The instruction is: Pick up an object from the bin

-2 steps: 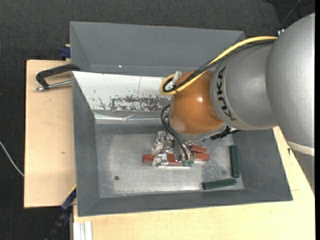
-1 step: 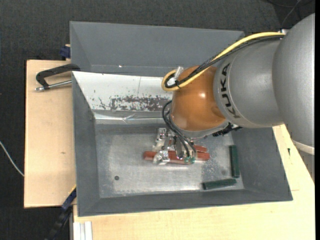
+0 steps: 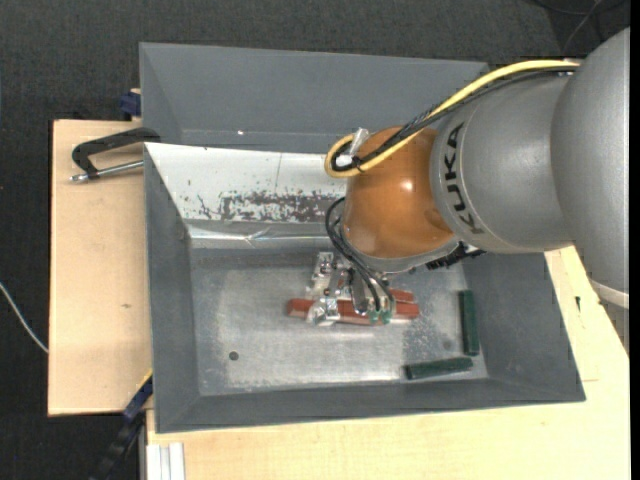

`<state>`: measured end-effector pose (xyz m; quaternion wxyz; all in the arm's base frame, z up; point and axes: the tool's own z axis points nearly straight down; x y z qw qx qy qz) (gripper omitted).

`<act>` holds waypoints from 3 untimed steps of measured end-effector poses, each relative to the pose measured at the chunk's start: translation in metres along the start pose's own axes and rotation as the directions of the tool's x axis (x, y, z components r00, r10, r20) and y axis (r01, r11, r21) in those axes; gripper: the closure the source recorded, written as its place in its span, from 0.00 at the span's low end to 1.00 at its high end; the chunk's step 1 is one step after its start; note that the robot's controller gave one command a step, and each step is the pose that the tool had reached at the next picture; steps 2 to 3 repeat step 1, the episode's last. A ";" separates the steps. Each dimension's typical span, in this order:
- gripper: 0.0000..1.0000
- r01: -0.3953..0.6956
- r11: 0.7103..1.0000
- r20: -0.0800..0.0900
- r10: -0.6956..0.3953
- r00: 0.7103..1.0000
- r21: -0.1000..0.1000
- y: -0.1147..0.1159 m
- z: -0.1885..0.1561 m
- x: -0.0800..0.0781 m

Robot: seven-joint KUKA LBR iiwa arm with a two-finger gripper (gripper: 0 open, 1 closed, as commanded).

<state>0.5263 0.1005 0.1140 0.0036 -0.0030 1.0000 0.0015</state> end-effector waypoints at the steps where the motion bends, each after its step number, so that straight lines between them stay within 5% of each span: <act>1: 1.00 0.000 1.000 -0.005 0.000 1.000 0.001 0.000 -0.007 0.001; 3: 1.00 0.000 1.000 -0.005 0.000 1.000 0.001 0.000 -0.007 0.001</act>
Offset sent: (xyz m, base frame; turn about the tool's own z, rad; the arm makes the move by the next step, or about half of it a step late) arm -0.0001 0.0000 0.0672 0.0000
